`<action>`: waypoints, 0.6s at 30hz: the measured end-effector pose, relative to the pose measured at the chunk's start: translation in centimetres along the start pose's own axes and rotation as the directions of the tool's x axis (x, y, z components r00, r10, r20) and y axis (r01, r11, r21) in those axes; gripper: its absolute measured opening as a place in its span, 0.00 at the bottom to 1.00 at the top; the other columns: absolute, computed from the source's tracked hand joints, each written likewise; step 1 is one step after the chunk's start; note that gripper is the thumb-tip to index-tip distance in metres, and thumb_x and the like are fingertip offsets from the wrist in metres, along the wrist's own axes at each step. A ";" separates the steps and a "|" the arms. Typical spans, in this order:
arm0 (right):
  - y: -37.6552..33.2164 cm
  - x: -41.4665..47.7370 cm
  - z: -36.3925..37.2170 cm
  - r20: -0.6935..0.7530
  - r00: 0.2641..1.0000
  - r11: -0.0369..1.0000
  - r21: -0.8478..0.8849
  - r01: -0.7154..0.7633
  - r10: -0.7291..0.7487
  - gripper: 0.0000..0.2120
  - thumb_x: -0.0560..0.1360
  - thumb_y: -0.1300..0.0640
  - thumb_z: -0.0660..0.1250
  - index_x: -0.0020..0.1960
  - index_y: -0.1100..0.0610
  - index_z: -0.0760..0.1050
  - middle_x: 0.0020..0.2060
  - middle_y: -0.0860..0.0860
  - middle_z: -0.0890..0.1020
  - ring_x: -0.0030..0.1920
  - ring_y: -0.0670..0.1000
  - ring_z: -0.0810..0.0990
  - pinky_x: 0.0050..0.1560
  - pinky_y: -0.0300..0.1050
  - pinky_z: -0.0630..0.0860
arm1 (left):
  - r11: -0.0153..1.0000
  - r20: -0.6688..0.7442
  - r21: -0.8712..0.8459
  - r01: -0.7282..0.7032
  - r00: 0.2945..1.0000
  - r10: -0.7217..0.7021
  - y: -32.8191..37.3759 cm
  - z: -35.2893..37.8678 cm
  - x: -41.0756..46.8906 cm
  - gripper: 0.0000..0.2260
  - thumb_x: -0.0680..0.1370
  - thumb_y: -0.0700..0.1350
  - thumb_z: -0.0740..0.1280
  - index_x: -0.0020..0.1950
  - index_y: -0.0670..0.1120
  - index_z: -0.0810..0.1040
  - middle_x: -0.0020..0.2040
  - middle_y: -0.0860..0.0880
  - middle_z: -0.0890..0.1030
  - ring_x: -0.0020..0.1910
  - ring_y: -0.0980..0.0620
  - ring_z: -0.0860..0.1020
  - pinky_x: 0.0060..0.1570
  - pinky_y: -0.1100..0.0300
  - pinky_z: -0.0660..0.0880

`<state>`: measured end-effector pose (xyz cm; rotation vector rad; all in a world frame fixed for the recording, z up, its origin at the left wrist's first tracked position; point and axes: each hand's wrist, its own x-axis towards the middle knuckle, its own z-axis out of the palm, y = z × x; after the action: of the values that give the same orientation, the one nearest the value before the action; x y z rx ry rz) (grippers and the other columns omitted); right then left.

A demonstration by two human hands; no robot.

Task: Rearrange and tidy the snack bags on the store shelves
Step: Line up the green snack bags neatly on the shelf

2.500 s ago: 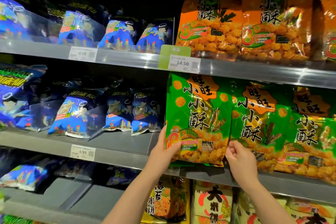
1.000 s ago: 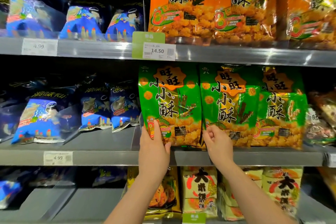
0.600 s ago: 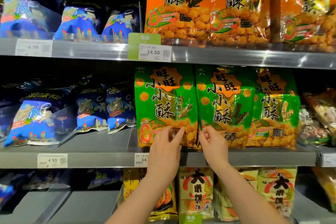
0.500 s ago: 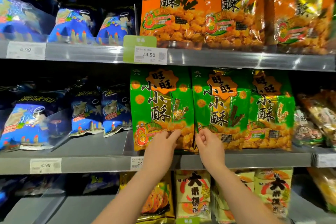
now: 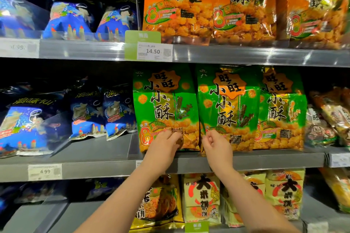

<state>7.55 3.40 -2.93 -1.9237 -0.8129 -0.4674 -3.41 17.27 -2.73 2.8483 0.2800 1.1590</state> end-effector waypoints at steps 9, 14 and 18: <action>-0.2 -0.3 0.0 0.001 1.000 0.999 -0.042 -0.001 0.001 0.13 0.77 0.54 0.60 0.34 0.46 0.66 0.25 0.46 0.70 0.27 0.44 0.67 0.28 0.40 0.64 | 0.998 0.026 -0.009 -0.055 0.998 0.055 0.6 -0.5 -4.0 0.08 0.75 0.44 0.64 0.53 0.47 0.76 0.49 0.49 0.77 0.49 0.50 0.74 0.46 0.59 0.70; -0.8 -0.5 0.2 -0.040 0.999 0.993 -0.113 0.028 -0.033 0.11 0.77 0.53 0.60 0.36 0.49 0.68 0.24 0.46 0.69 0.25 0.43 0.67 0.25 0.40 0.59 | 0.961 -0.283 0.041 0.275 0.925 -0.252 -0.2 -2.2 -5.4 0.11 0.68 0.40 0.73 0.49 0.45 0.79 0.42 0.48 0.80 0.40 0.46 0.78 0.37 0.55 0.71; -1.1 -0.5 0.3 -0.044 0.998 0.988 -0.147 0.037 -0.044 0.11 0.78 0.53 0.59 0.37 0.51 0.68 0.24 0.46 0.70 0.26 0.46 0.69 0.26 0.42 0.63 | 0.832 -0.303 -0.094 0.546 0.781 -0.546 -1.7 -2.7 -5.7 0.10 0.73 0.48 0.70 0.47 0.44 0.74 0.40 0.47 0.76 0.41 0.43 0.75 0.39 0.52 0.68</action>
<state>6.41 3.82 -2.69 -2.0260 -0.8079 -0.6098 -9.55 17.83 -4.87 2.2899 1.0419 1.4447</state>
